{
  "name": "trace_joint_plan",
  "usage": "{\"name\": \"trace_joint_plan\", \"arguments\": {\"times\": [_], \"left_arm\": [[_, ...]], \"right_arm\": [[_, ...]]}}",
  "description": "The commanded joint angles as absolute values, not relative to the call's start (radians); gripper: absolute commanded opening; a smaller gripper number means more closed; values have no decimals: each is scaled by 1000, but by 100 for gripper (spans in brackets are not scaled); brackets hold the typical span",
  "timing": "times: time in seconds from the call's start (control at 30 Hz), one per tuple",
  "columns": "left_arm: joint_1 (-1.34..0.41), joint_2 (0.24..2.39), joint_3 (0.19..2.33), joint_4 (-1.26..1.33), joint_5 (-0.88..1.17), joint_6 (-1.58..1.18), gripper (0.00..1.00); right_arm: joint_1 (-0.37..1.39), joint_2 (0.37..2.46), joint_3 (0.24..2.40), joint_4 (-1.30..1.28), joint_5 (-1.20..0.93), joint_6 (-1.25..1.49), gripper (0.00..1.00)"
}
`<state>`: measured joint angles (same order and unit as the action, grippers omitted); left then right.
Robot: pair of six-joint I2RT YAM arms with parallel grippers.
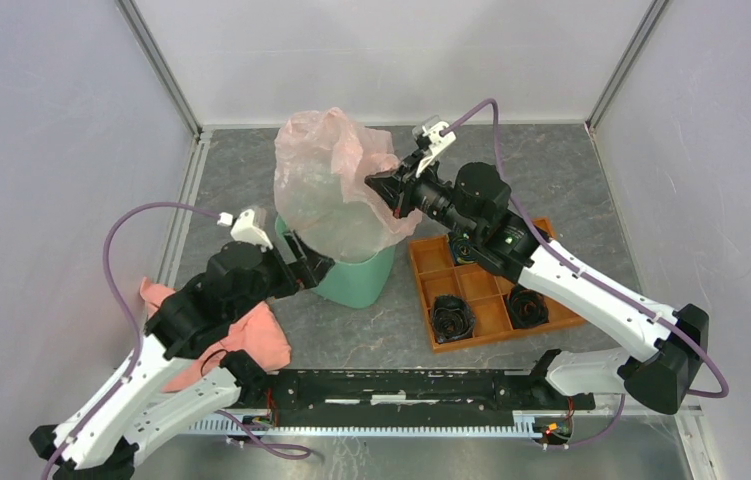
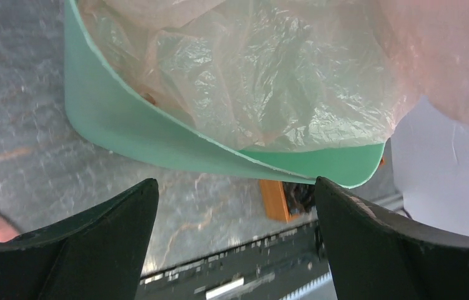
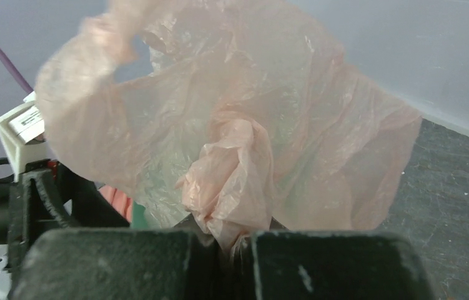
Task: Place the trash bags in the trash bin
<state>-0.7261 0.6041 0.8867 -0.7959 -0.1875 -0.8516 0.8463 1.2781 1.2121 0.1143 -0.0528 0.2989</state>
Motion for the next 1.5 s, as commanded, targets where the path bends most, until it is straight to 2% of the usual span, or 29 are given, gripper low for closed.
{"name": "trace_joint_plan", "arguments": {"times": [0.0, 0.2, 0.4, 0.6, 0.77, 0.97, 1.23, 1.4, 1.47], "left_arm": [[-723, 735, 869, -607, -357, -812, 100], [-717, 896, 969, -588, -470, -676, 100], [-694, 929, 1061, -671, -514, -671, 100], [-693, 929, 1073, -679, -372, -896, 100], [-693, 908, 1052, -599, -345, -1048, 96], [-693, 941, 1045, -616, -459, -1283, 89], [-694, 1104, 1185, -744, -493, -1371, 75], [-688, 1122, 1225, -785, -520, -1196, 47], [-681, 1099, 1211, -777, -509, -1102, 40]], "right_arm": [[845, 1257, 1192, 128, -68, 314, 1], [844, 1202, 1100, 149, -14, 380, 1], [846, 1203, 1105, 144, -6, 373, 1], [844, 1214, 1146, 146, 44, 343, 1], [846, 1247, 1186, 142, 20, 339, 1], [845, 1245, 1184, 143, 22, 339, 1], [845, 1238, 1180, 139, 39, 327, 1], [844, 1235, 1189, 134, 39, 323, 1], [844, 1243, 1205, 135, 26, 315, 1]]}}
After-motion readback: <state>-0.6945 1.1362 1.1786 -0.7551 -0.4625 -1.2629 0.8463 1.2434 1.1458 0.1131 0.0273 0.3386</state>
